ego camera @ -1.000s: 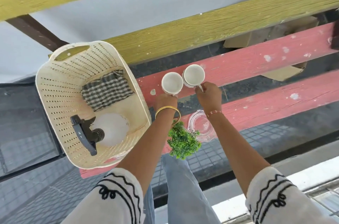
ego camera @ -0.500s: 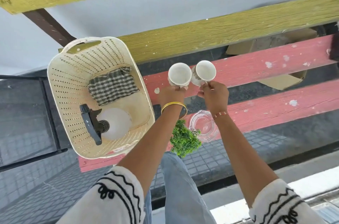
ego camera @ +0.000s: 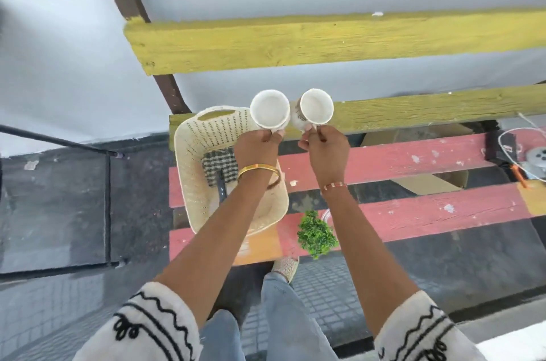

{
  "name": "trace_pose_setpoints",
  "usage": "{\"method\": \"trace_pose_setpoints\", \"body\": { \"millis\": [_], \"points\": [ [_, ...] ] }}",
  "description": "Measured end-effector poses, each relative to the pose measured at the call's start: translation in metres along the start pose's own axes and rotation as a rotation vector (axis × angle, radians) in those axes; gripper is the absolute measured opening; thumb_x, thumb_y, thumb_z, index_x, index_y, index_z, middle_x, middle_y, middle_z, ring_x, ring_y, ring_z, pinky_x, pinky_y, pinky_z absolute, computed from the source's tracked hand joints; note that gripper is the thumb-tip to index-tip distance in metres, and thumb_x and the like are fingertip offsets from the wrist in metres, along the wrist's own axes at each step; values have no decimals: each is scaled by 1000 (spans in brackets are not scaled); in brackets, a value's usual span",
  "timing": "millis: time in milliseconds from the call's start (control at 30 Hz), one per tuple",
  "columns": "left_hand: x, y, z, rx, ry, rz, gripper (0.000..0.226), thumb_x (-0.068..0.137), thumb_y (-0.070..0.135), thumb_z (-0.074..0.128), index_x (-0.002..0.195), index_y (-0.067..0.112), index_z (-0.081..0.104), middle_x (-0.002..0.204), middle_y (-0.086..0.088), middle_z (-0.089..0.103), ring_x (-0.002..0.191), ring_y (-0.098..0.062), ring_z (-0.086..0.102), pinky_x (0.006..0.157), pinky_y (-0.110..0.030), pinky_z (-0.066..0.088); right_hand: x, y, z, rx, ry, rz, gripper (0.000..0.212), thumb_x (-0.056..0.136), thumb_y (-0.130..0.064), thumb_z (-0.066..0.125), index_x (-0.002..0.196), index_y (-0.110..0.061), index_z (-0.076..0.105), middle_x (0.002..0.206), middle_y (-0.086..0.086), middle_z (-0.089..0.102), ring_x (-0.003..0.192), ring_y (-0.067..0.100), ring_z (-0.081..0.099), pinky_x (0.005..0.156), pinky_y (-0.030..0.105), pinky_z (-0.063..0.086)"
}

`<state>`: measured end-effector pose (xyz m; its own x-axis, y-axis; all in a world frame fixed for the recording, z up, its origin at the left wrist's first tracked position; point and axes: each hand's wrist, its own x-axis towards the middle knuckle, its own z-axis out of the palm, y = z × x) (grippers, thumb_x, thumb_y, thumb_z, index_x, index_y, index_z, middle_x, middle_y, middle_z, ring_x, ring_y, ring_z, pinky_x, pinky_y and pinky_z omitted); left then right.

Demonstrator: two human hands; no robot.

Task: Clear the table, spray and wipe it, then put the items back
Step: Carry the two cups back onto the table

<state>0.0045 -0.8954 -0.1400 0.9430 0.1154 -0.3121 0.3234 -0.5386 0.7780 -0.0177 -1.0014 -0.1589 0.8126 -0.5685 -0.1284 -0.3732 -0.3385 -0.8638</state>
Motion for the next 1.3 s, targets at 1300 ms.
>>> {"method": "trace_pose_setpoints", "body": {
  "millis": [1300],
  "points": [
    [-96,-293,-640,-247,657,-231,28,82,22,63,76,-5,67,73,-24,61,69,-25,51,81,-43,51,-432,-335,417,150,-736,-489,39,87,-13,56,50,-10,44,51,3,54,67,29,70,57,24,43]
  ]
}}
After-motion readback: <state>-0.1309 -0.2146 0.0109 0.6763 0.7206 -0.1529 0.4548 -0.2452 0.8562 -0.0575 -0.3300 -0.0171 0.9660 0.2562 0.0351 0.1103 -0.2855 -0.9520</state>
